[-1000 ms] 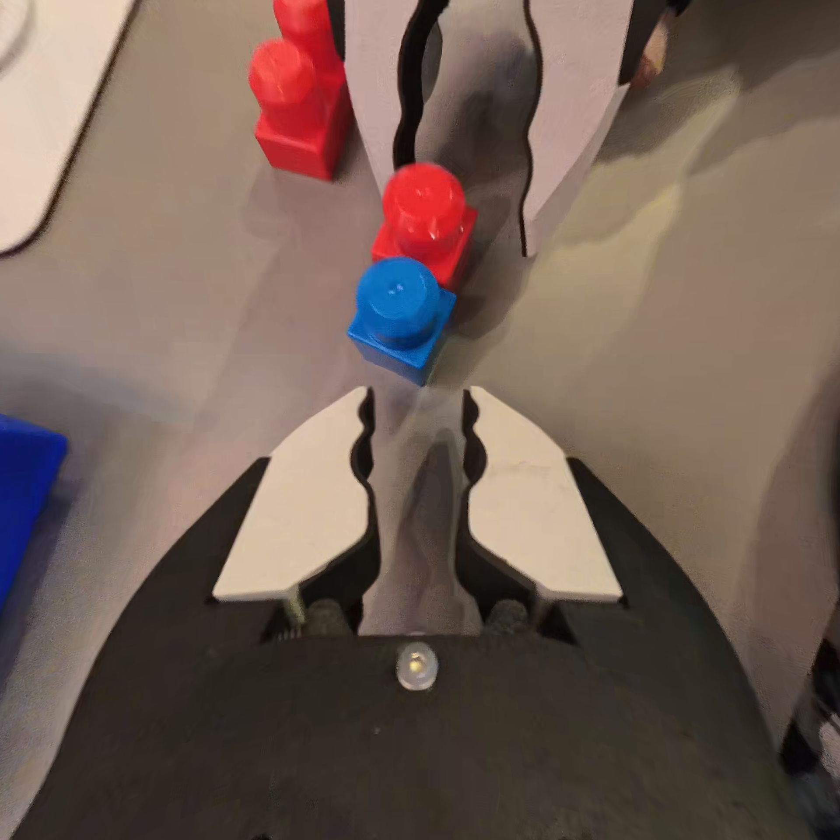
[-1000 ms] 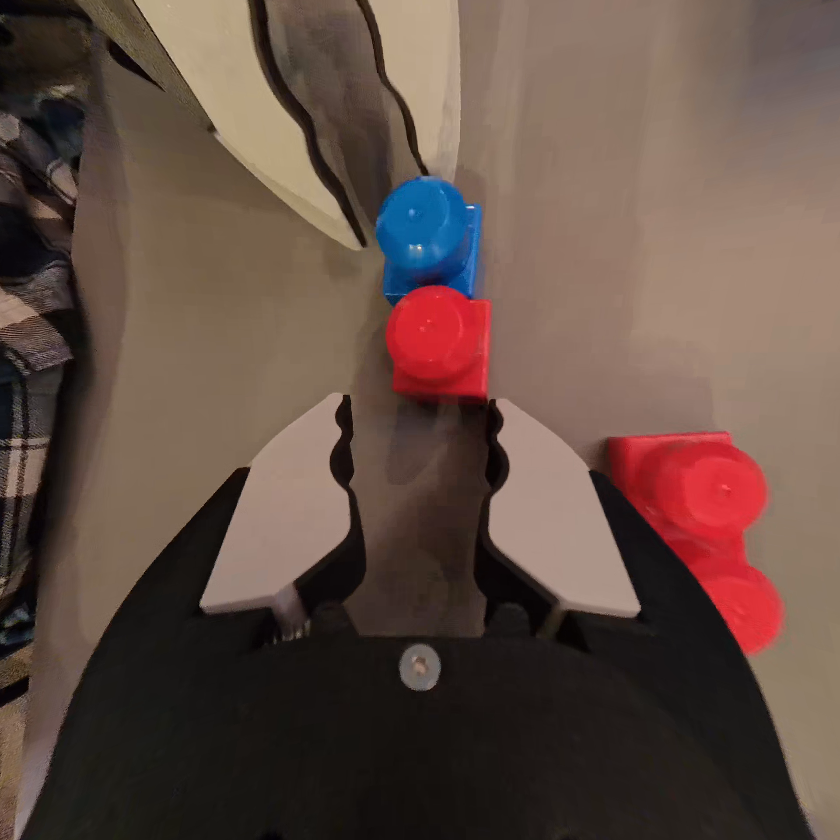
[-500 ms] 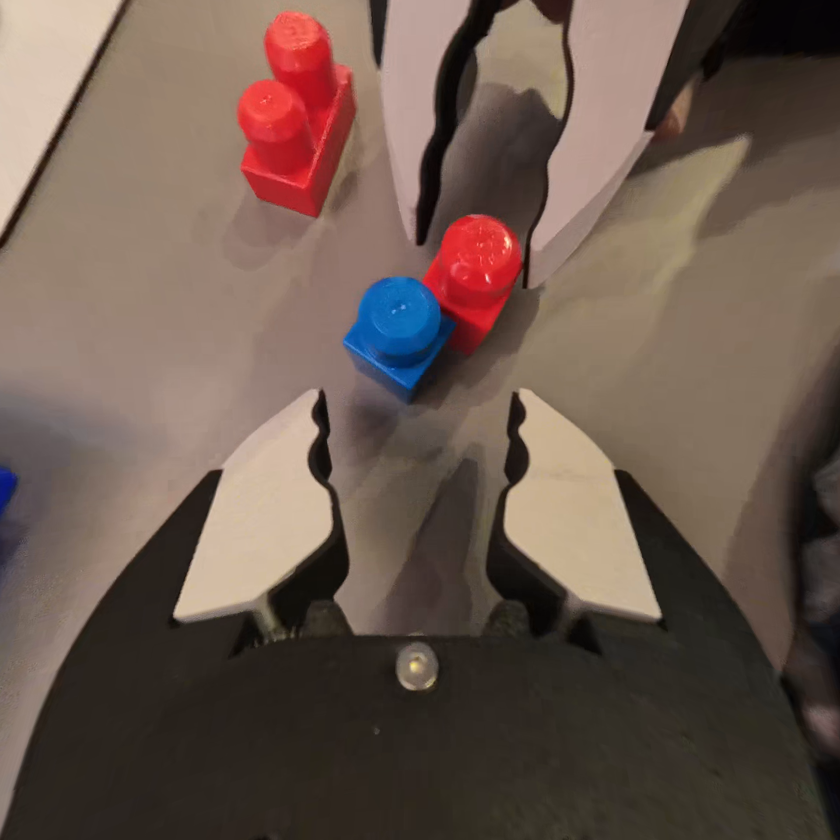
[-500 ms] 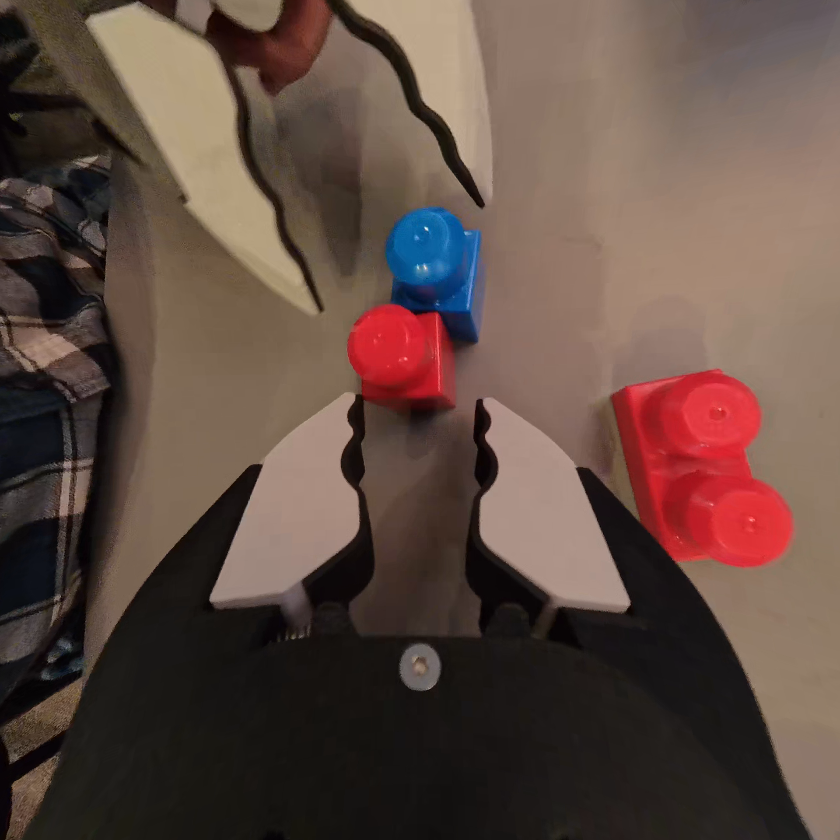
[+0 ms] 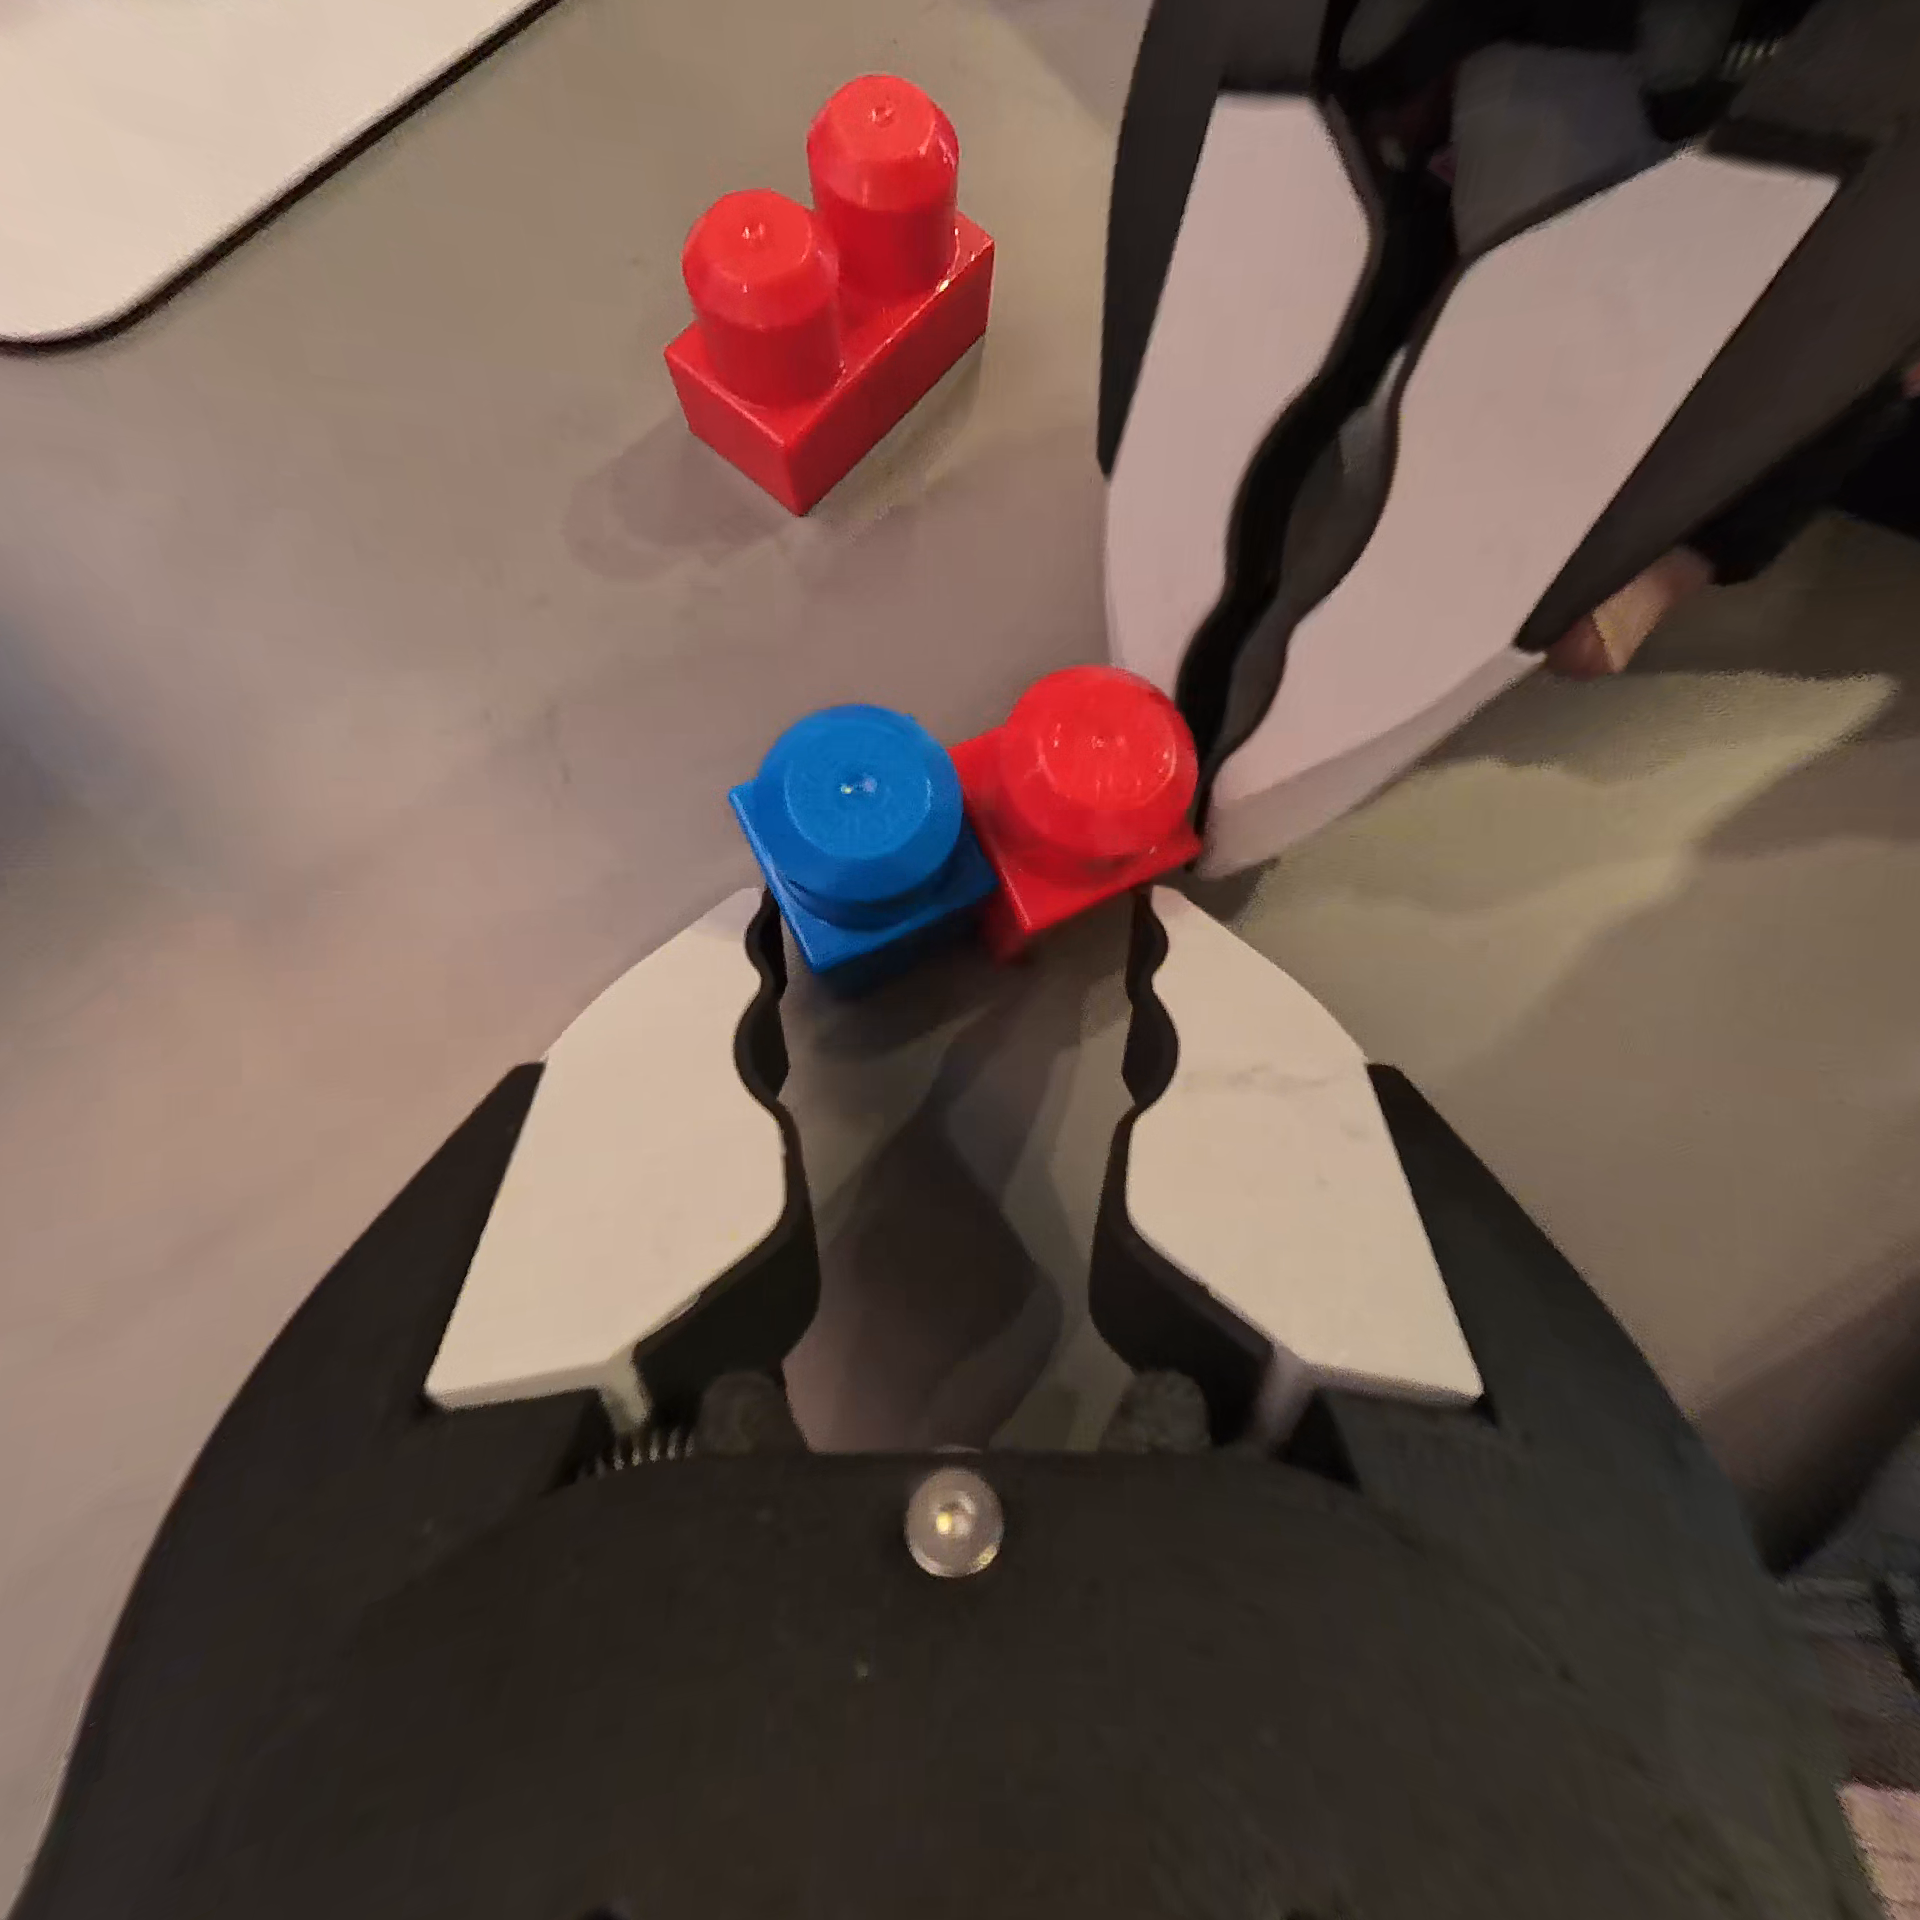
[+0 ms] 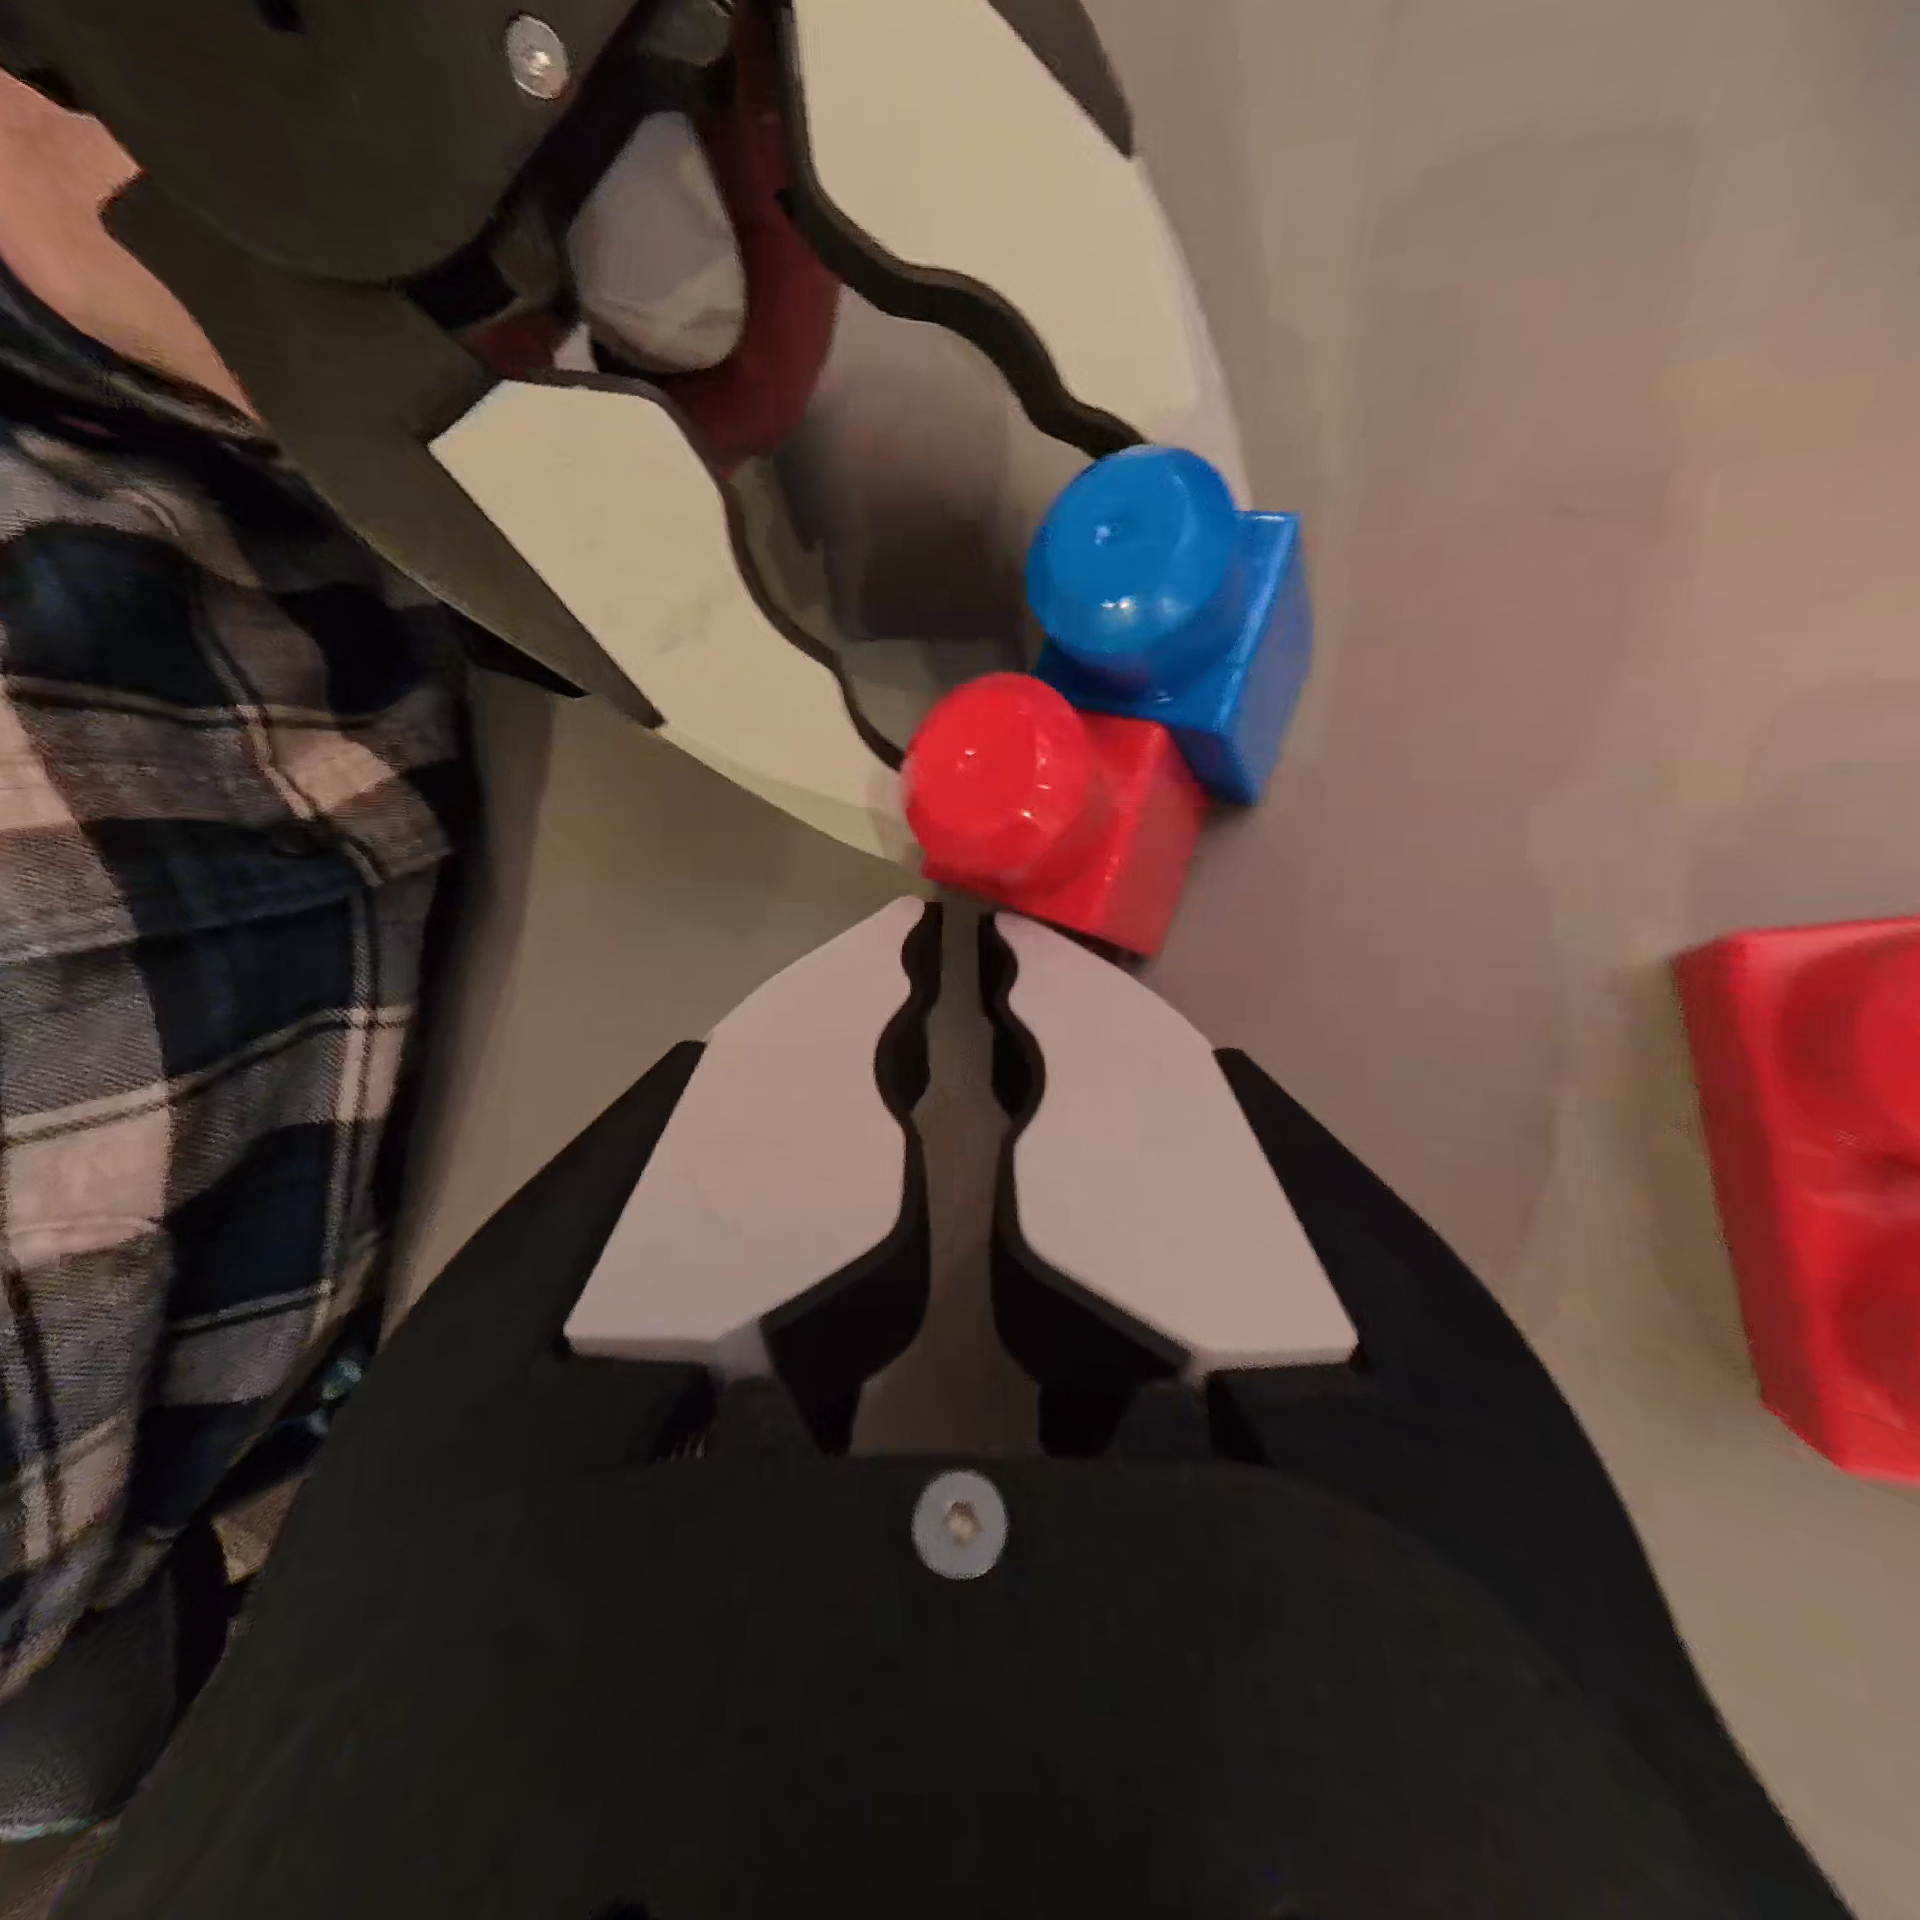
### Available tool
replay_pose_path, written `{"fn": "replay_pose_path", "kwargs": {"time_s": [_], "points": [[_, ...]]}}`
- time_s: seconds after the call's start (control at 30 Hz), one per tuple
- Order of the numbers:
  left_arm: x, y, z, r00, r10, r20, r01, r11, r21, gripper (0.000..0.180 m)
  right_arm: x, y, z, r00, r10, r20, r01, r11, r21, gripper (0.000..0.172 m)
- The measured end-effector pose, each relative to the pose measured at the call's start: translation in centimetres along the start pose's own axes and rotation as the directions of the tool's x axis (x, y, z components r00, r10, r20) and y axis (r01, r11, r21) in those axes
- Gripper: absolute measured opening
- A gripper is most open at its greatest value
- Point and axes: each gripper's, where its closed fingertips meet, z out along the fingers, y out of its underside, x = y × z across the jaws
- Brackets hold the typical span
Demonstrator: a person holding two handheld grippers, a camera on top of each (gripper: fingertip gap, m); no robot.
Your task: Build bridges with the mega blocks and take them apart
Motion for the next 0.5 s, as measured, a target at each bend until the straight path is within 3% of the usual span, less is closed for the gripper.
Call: {"fn": "replay_pose_path", "kwargs": {"time_s": [0.07,0.2,0.37,0.43,0.5], "points": [[-0.8,0.0,-0.2,0.999,0.048,0.004,-0.048,0.999,-0.014,0.061,-0.3,-0.5,0.6,1.0,0.025,0.013,-0.025,0.999,0.023,0.007],[-1.2,0.2,-0.7,0.98,0.159,-0.115,-0.162,0.987,-0.01,0.053,-1.3,-0.6,0.8,0.997,0.042,0.063,-0.043,0.999,0.027,0.012],[-0.9,0.3,-1.2,0.993,0.065,-0.1,-0.064,0.998,0.014,0.091,0.9,-0.6,-2.5,0.998,0.046,-0.039,-0.043,0.996,0.075,0.012],[-0.1,0.0,-0.9,0.999,0.025,-0.038,-0.024,0.999,0.034,0.117,2.3,-0.9,-3.5,0.996,0.032,-0.087,-0.025,0.997,0.073,0.012],[0.1,-0.1,0.0,0.999,0.009,0.045,-0.011,1.0,0.028,0.126,2.8,-1.3,-3.7,0.996,0.023,-0.083,-0.016,0.997,0.078,0.012]]}}
